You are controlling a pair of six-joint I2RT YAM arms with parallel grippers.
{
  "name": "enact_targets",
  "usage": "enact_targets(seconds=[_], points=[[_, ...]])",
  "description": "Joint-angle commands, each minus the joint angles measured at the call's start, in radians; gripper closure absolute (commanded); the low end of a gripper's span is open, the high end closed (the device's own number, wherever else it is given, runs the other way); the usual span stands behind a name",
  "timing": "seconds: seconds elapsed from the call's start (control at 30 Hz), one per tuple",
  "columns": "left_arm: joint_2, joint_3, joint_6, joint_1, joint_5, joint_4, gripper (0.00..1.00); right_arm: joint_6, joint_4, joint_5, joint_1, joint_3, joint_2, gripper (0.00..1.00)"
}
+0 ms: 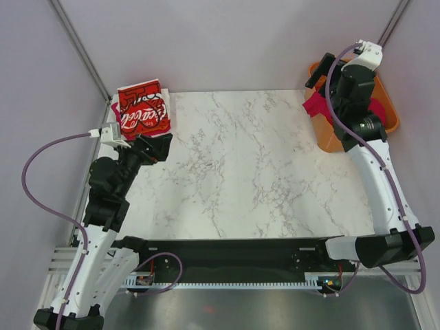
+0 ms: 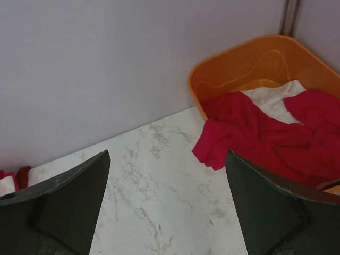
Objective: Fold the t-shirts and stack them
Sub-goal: Grab the tshirt from the pile
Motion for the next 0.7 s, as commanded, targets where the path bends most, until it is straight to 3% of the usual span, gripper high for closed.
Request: enact_targets(seconds=[0.0, 0.1, 0.27, 0.37, 0.57, 0.67], points=[[-0.030, 0.020, 0.101, -0.032, -0.013, 0.010, 0.00, 0.025, -0.137, 0.019, -0.118, 0.153, 0.150, 0.02], [-0.036, 0.011, 0.165, -0.037, 0.053, 0.011, 0.00, 0.035, -0.260, -0.046, -0.174, 0.277, 0.331, 0.02], [-0.048, -0.010, 0.220, -0.038, 0.118, 0.011, 0.00, 0.026, -0.315, -0.076, -0.191, 0.312, 0.529, 0.02], [-0.059, -0.021, 0.237, -0.038, 0.105, 0.013, 0.00, 0.022, -0.309, -0.081, -0.191, 0.312, 0.585, 0.08], [-0.048, -0.030, 0.240, -0.037, 0.069, 0.013, 0.00, 0.017, -0.293, -0.018, -0.226, 0.307, 0.631, 0.10], [-0.047, -0.032, 0.245, -0.038, 0.062, 0.013, 0.00, 0.025, -0.273, -0.038, -0.246, 0.292, 0.638, 0.33]])
